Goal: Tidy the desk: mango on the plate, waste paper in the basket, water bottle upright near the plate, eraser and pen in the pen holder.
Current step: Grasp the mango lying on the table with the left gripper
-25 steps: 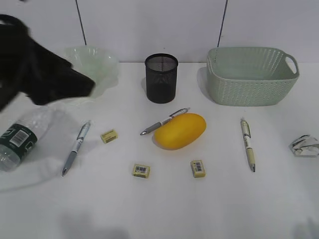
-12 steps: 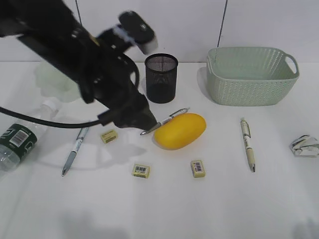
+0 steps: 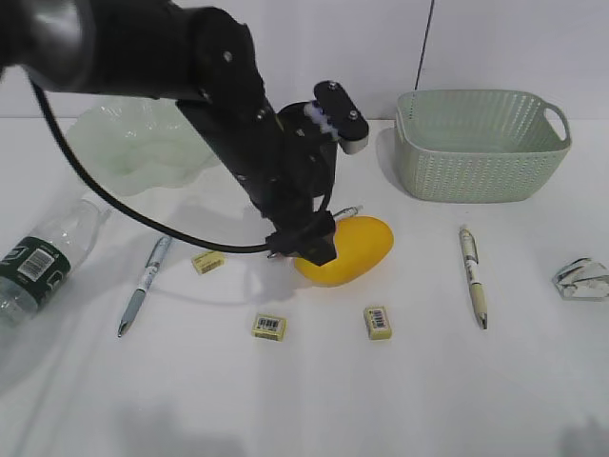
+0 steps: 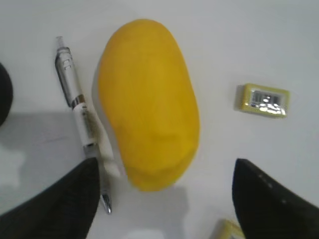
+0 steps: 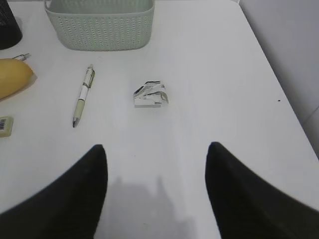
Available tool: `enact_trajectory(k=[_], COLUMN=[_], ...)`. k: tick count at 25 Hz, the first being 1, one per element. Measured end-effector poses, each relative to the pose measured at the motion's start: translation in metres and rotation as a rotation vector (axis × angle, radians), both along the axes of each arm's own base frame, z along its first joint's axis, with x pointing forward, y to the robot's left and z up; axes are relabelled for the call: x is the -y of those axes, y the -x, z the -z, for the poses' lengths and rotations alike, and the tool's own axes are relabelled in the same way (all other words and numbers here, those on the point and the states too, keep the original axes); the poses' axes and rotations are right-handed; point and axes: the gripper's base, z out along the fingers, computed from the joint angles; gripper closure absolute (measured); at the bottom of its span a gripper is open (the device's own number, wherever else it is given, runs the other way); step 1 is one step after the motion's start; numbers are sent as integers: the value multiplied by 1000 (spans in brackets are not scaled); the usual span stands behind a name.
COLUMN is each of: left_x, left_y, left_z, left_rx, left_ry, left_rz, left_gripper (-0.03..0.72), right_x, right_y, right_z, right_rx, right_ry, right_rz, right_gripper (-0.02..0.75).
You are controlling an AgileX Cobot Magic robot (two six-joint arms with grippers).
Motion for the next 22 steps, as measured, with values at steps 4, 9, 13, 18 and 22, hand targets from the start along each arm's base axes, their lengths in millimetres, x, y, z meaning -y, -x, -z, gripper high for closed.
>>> enact_trajectory(k=[4, 9, 13, 18, 22], left_x=[9, 16, 17, 19, 24], left_y=[-11, -20, -21, -23, -21], left_z=[16, 32, 46, 59, 59], left_rx=[-7, -9, -28, -30, -13], left_ry=[-7, -8, -29, -34, -22], left_rz=[-3, -17, -19, -25, -19], left_gripper=[55, 55, 57, 81, 129], right_x=[0, 0, 0, 0, 0], right_y=[0, 0, 0, 0, 0], right_z=[0, 0, 0, 0, 0], right_rx=[0, 0, 0, 0, 0], right_ry=[0, 0, 0, 0, 0], right_rz=[0, 0, 0, 0, 0], right_gripper=[243, 243, 243, 243, 243])
